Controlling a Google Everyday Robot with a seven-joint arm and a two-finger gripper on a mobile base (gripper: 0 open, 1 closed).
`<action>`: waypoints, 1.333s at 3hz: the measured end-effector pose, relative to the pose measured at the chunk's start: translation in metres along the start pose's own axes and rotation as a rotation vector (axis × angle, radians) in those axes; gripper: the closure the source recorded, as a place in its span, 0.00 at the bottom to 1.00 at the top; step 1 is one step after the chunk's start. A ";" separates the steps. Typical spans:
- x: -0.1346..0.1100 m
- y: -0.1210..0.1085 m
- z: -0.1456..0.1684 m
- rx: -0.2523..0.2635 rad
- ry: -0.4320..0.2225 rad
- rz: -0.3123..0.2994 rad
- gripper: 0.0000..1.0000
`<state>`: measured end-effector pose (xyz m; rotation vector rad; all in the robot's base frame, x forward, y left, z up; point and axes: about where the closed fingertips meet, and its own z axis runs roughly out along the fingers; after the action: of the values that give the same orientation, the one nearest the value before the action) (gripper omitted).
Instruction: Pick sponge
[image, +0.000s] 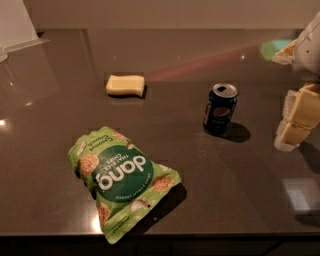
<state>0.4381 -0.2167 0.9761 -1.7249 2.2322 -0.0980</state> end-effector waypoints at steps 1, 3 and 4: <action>0.000 0.000 0.000 0.000 0.000 0.000 0.00; -0.058 -0.026 0.023 -0.028 -0.109 -0.025 0.00; -0.089 -0.045 0.039 -0.039 -0.152 -0.030 0.00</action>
Offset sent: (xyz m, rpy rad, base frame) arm 0.0197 0.0355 -0.0053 0.0819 0.0353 0.0673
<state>0.5105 -0.1388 0.9685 -1.7252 2.1127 0.0682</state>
